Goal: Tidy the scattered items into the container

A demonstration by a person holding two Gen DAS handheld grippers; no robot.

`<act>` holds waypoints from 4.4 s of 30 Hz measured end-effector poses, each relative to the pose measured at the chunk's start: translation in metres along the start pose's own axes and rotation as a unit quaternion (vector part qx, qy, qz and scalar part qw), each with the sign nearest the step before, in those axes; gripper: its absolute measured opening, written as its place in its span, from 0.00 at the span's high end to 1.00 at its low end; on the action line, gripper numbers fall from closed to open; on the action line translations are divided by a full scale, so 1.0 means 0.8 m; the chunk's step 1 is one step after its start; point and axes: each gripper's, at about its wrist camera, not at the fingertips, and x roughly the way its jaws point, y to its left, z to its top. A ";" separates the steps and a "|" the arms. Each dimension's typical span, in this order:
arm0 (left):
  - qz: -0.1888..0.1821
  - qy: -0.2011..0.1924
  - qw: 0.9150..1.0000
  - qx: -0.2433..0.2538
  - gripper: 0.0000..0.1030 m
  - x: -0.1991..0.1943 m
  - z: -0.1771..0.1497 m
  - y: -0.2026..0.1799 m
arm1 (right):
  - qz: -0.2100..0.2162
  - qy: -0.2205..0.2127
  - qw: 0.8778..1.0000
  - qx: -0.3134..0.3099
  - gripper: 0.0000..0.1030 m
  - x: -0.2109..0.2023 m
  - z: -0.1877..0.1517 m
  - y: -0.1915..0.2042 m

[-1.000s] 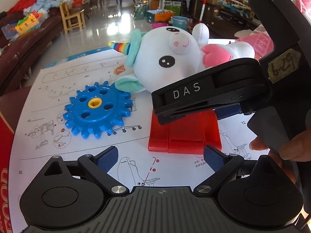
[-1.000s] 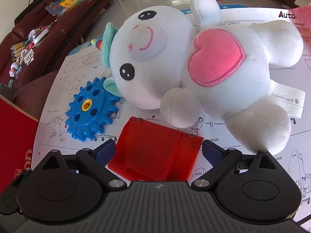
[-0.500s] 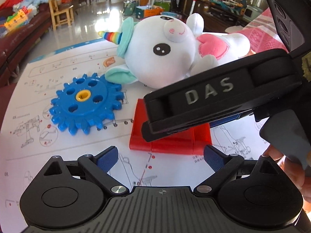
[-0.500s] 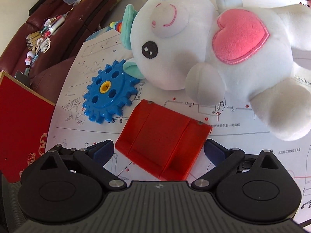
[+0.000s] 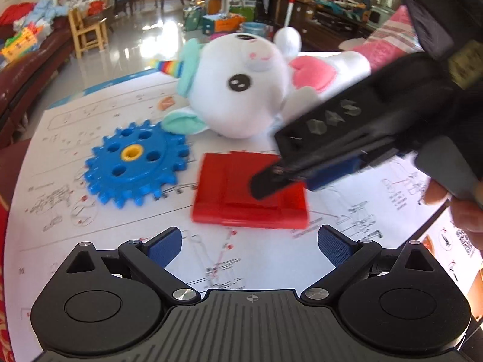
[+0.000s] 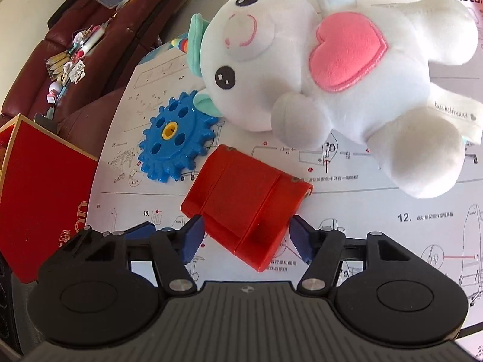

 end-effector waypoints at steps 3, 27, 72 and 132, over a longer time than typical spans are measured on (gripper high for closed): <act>0.006 0.001 1.000 0.017 0.01 0.007 -0.001 -0.012 | 0.013 0.005 1.000 -0.013 0.32 0.007 0.007 0.006; 0.019 0.004 0.999 -0.025 0.01 0.022 -0.004 0.019 | 0.035 0.018 0.991 -0.130 0.07 0.040 0.028 0.061; 0.007 0.028 0.999 0.035 0.09 -0.038 -0.084 -0.010 | 0.105 0.092 0.990 -0.007 0.07 0.015 -0.068 0.036; -0.042 0.044 0.993 -0.103 0.53 -0.055 -0.068 0.033 | -0.008 0.039 0.997 -0.065 0.43 -0.015 -0.097 0.033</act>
